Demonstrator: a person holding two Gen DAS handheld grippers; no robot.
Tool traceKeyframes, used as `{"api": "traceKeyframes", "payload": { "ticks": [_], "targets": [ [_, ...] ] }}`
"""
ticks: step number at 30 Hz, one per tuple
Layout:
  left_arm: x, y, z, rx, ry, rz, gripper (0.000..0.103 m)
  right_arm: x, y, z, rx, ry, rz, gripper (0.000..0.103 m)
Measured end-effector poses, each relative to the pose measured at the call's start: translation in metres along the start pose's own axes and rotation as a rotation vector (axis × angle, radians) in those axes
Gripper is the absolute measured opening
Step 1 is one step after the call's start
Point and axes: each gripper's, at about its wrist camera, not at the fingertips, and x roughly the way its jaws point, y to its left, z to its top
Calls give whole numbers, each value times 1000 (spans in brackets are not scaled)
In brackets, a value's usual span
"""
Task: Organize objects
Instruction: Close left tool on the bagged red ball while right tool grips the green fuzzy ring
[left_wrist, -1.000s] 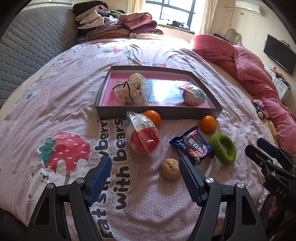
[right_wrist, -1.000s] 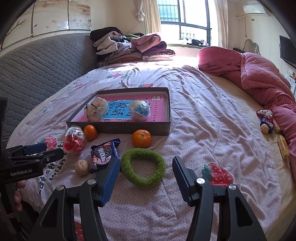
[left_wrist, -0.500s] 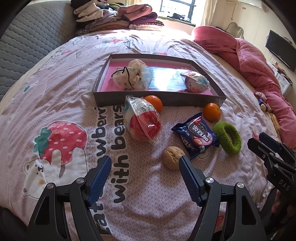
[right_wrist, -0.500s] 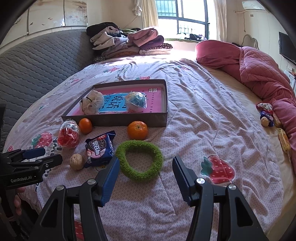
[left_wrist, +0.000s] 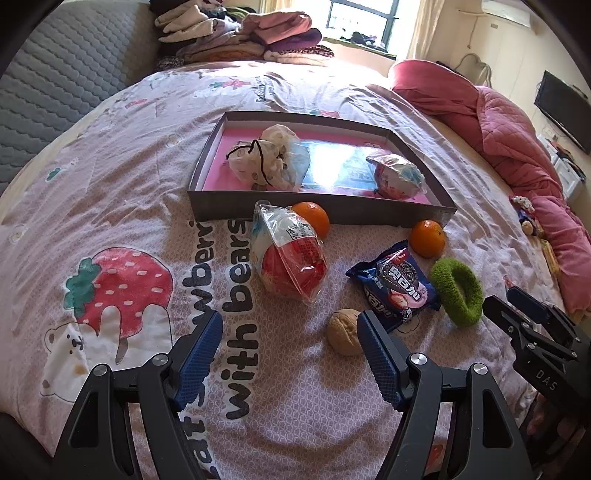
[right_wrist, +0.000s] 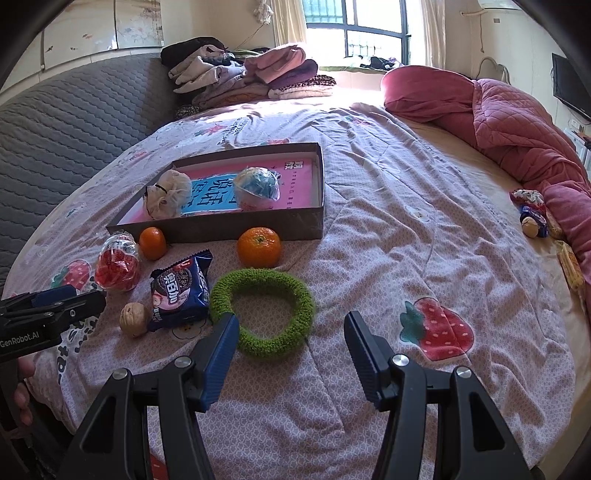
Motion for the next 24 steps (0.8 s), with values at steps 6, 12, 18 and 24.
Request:
{"api": "traceKeyframes", "payload": {
  "ticks": [6,12,18,24],
  "targets": [
    [8,-1,9,-8,0,10,76,14,-5,3,16,10,-19,59],
    [19,0,21,-28,-4,47,76,25,-6,4,15,19,-24,59],
    [30,3,28,-48,-1,64,76,34,-6,4,28,27,-17,59],
    [43,8,32,-71,4,61,76,42,-9,5,42,28,-28,59]
  ]
}}
